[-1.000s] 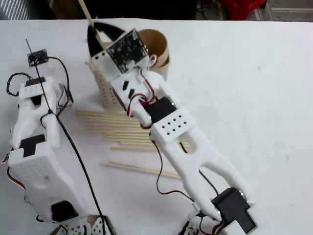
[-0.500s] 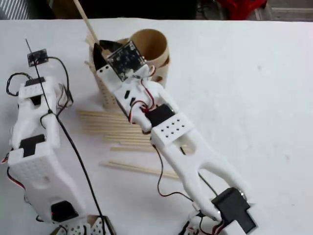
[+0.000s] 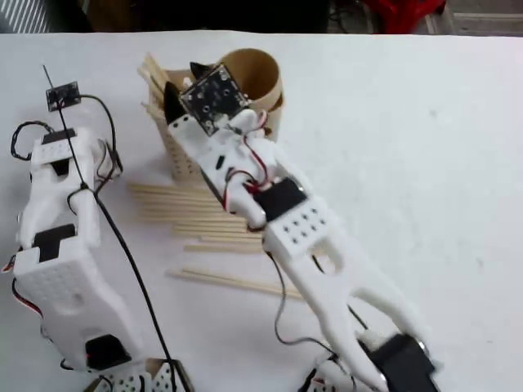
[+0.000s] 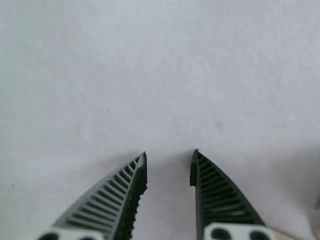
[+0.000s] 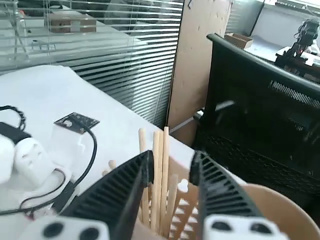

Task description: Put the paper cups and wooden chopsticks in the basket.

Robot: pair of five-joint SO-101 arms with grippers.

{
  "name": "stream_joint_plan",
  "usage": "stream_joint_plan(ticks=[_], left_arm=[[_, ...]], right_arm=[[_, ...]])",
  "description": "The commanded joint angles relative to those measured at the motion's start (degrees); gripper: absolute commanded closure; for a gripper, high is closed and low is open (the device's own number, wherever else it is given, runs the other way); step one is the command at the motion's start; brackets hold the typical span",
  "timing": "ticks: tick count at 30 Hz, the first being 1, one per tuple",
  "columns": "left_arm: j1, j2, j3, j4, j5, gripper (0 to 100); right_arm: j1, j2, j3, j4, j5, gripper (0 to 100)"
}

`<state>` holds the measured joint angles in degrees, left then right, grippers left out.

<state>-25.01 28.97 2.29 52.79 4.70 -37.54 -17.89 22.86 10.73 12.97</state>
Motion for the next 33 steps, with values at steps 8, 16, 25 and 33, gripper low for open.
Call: stream_joint_plan(ticks=[8,16,25,33], left_arm=[[0.57,-0.48,-0.53,-0.88,-0.18,84],[0.66,-0.48,-0.53,-0.88,-0.18,84],[0.66,-0.48,-0.53,-0.88,-0.18,84],[0.66,-0.48,-0.53,-0.88,-0.18,84]], right_arm=[[-2.68,-23.16,-0.62,55.43,13.10,78.2],[-6.73,-18.15,14.07,63.60,29.27,82.2],[-8.48,-7.25,29.71,44.35,33.23,82.1],[-8.66,-0.75,29.80,41.36,33.05,82.2]])
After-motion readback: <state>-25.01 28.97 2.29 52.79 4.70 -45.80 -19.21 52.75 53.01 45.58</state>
